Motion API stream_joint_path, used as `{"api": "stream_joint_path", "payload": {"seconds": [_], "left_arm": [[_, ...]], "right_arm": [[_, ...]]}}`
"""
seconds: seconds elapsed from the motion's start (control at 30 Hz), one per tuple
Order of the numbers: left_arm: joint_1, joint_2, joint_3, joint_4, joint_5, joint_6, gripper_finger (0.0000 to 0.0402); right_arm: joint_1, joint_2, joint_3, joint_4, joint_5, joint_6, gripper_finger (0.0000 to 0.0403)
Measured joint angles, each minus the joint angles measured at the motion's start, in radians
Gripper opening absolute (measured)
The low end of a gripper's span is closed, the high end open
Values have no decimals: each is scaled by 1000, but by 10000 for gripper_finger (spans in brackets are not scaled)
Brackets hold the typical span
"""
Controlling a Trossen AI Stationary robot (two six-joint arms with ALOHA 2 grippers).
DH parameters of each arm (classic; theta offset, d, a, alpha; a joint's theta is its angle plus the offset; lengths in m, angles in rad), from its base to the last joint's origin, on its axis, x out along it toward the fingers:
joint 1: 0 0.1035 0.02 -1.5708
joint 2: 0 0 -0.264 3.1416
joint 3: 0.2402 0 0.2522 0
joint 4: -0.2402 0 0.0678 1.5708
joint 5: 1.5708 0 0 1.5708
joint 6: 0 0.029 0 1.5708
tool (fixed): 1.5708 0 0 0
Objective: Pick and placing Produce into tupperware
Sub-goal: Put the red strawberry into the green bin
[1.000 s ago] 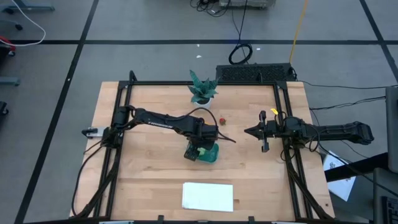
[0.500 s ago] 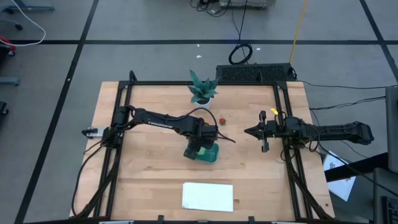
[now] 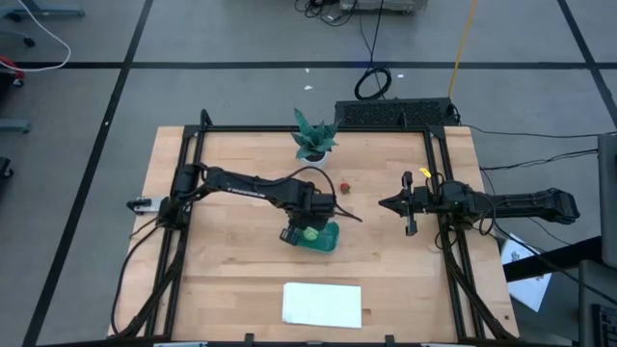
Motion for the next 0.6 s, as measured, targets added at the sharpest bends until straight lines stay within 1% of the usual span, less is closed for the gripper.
{"api": "stream_joint_path", "payload": {"seconds": [0.1,0.2,0.3,0.5,0.6], "left_arm": [[3,-29,-1,-10,0,0,18],[11,-76,-1,-3,0,1,12],[25,-135,-1,4,4,1,3],[57,-268,-1,64,10,-28,13],[74,-336,-1,97,11,-58,11]], "right_arm": [[0,0,0,2,0,0,0],[0,0,0,2,0,0,0],[0,0,0,3,0,7,0],[0,0,0,0,0,7,0],[0,1,0,-1,0,7,0]]}}
